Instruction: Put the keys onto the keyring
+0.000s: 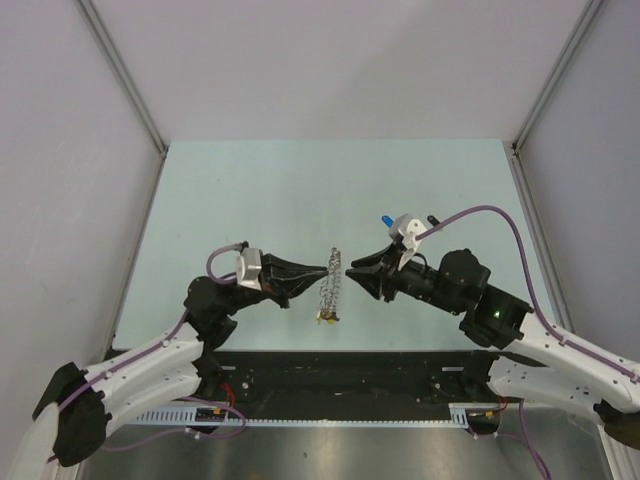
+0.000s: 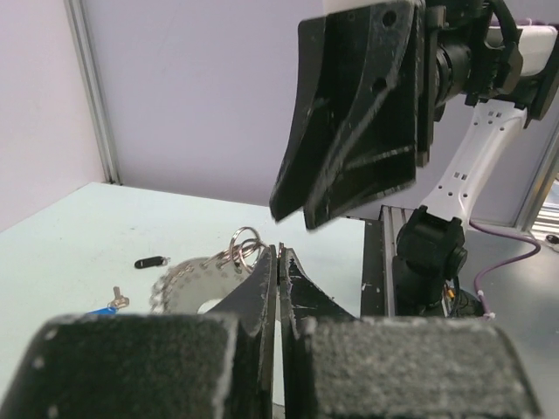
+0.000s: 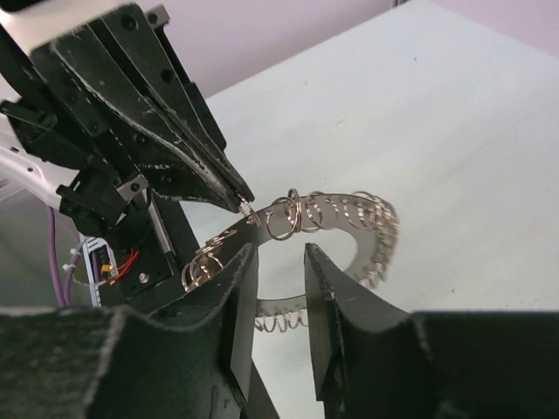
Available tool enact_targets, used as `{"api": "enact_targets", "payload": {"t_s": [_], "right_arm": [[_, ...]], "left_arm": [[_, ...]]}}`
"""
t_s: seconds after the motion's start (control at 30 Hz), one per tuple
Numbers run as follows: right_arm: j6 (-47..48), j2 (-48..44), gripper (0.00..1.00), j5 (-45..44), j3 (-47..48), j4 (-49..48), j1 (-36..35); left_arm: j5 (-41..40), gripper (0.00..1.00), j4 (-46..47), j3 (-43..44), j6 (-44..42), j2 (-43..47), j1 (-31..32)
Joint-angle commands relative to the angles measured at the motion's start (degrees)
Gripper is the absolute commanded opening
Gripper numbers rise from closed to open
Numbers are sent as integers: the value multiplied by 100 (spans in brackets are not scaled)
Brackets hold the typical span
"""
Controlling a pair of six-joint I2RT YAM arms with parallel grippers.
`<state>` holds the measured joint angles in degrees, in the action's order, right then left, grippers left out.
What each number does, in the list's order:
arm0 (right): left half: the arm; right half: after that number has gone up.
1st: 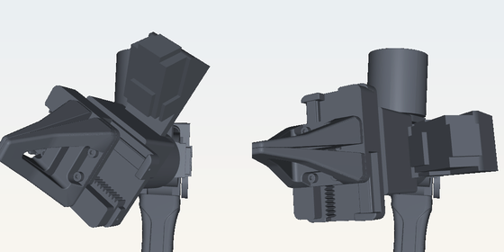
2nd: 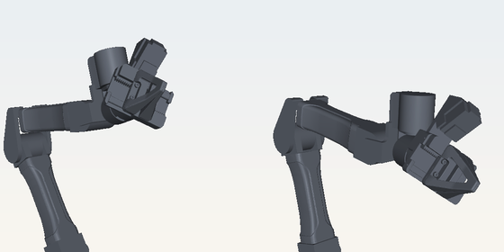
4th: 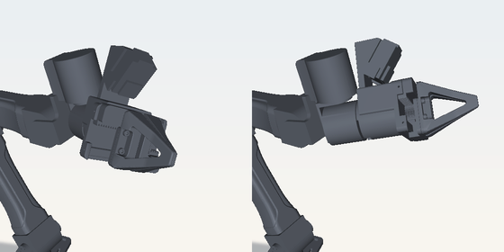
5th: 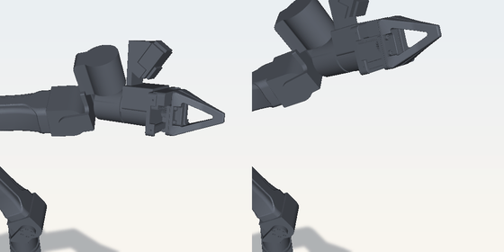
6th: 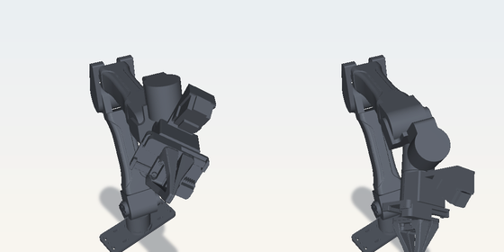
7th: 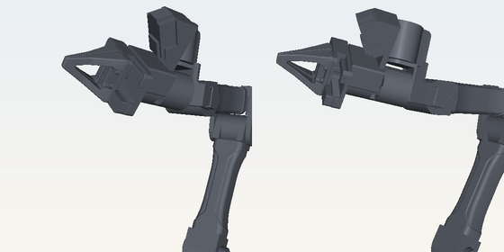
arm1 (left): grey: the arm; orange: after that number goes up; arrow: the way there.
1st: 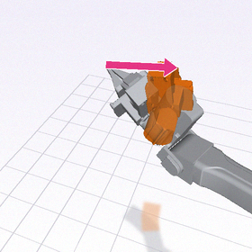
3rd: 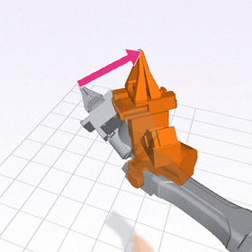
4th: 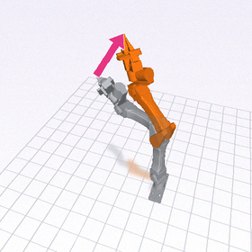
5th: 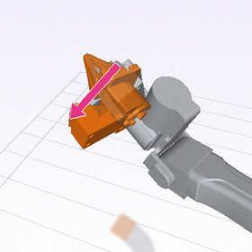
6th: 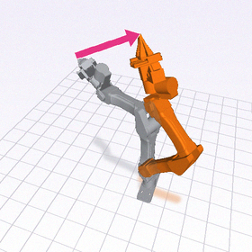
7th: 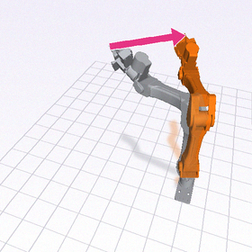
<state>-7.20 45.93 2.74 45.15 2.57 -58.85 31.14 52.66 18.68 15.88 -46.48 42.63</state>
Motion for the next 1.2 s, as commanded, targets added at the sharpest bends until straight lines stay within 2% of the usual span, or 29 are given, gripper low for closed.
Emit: {"api": "enact_targets", "payload": {"t_s": [0.0,0.23,0.53,0.83,1.17], "right_arm": [[87,-269,31,656,-85,-160,260],[359,-146,29,2114,-234,-713,717],[597,223,30,3424,-269,-1442,1314],[615,416,30,4198,-269,-1909,1657],[676,698,25,4480,-252,-1988,1710]], "left_arm": [[-90,0,938,-66,301,8,26],[24,0,1360,-83,504,-124,26],[287,0,2054,-22,627,-485,26],[586,0,3003,39,750,-1003,17],[657,0,3470,48,750,-1241,26]]}}
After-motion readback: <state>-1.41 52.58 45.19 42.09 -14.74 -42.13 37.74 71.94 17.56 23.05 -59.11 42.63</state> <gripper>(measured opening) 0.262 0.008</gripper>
